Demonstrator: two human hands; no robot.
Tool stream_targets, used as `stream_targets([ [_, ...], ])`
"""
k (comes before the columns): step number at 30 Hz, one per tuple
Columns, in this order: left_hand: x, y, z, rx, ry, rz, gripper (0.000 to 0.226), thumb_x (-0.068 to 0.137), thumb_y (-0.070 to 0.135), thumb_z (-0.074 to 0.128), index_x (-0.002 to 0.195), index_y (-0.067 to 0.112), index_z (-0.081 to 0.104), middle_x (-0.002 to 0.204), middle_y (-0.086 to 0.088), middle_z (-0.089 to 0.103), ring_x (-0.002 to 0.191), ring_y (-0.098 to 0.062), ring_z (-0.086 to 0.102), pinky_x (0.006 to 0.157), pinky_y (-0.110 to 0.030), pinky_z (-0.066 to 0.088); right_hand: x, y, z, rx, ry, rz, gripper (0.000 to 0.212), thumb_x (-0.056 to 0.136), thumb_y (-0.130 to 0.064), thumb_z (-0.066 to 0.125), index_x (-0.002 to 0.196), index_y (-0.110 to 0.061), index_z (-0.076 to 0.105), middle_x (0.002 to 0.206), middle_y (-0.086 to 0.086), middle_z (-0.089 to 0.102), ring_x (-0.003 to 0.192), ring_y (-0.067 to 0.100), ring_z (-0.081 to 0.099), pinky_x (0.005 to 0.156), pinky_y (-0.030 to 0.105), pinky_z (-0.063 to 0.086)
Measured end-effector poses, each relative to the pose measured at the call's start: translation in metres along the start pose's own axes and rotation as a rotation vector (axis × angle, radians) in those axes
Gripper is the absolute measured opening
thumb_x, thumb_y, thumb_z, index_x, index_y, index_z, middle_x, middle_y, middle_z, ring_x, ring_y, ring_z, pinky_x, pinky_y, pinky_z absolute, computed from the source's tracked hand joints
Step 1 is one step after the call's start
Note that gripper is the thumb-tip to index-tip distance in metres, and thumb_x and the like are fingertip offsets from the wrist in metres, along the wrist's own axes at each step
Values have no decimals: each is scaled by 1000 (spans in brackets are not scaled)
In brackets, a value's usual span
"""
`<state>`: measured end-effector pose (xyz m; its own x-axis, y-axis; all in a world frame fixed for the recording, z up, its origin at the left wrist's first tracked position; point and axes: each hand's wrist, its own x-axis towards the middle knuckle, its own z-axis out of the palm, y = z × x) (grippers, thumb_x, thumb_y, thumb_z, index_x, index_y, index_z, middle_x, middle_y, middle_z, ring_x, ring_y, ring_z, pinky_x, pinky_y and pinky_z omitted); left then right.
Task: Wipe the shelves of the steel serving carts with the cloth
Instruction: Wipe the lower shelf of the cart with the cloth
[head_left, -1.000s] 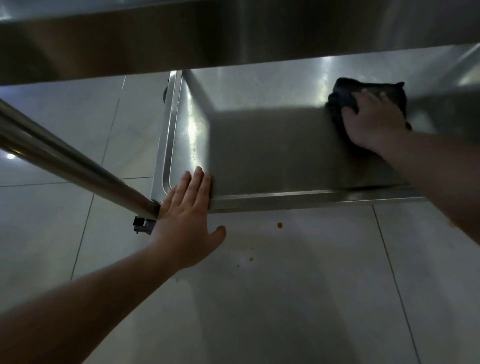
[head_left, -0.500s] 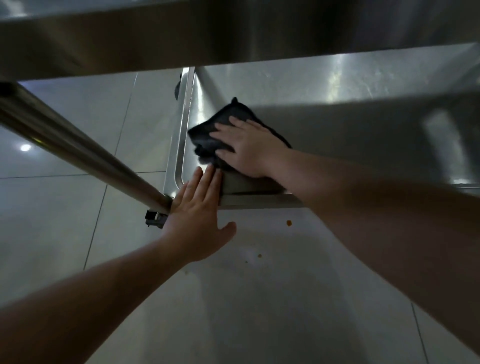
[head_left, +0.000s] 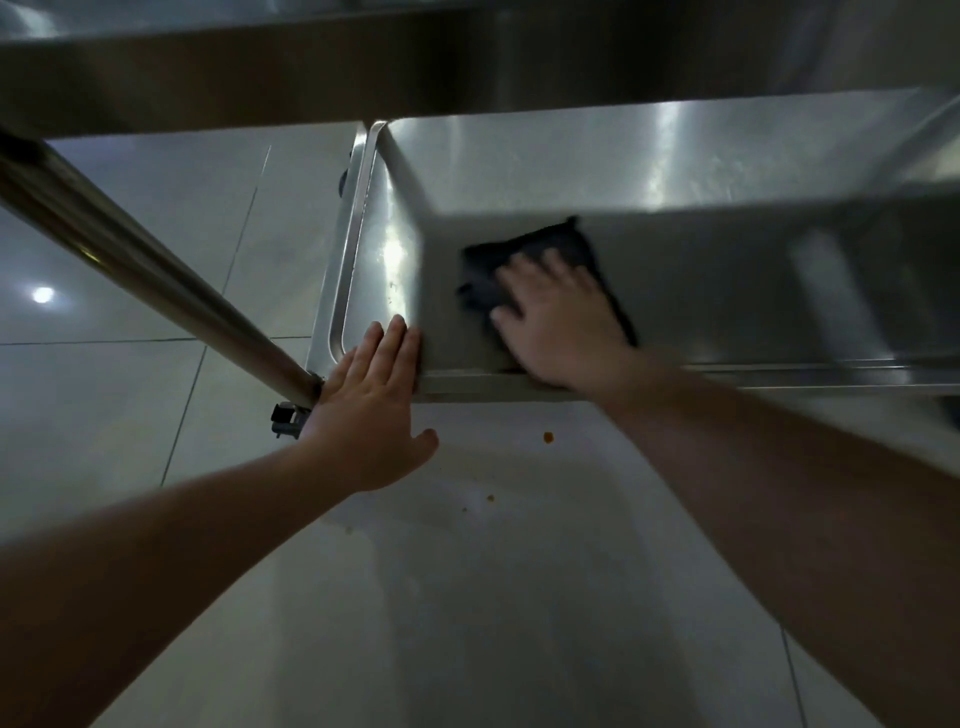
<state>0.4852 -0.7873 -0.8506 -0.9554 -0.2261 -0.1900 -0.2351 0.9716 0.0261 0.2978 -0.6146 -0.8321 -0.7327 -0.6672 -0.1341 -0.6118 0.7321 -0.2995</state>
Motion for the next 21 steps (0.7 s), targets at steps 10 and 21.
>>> stream_targets([
  [10,12,28,-24,-63,-24,-68,115,86,61,66,166,25,-8,177,0,-8,162,-21,-8,127,-43,3,-37,78,-19,-35,-58,-299,56,107,-55,29,160,-37,29,169,-17,20,158,8,7,128,36,5],
  [21,65,161,-35,-152,6,150,105,92,74,51,169,27,-3,176,9,-12,160,-10,-14,121,-27,-10,-104,293,-84,-9,-50,-46,70,95,-69,28,157,-39,34,167,-18,26,156,4,11,125,30,10],
])
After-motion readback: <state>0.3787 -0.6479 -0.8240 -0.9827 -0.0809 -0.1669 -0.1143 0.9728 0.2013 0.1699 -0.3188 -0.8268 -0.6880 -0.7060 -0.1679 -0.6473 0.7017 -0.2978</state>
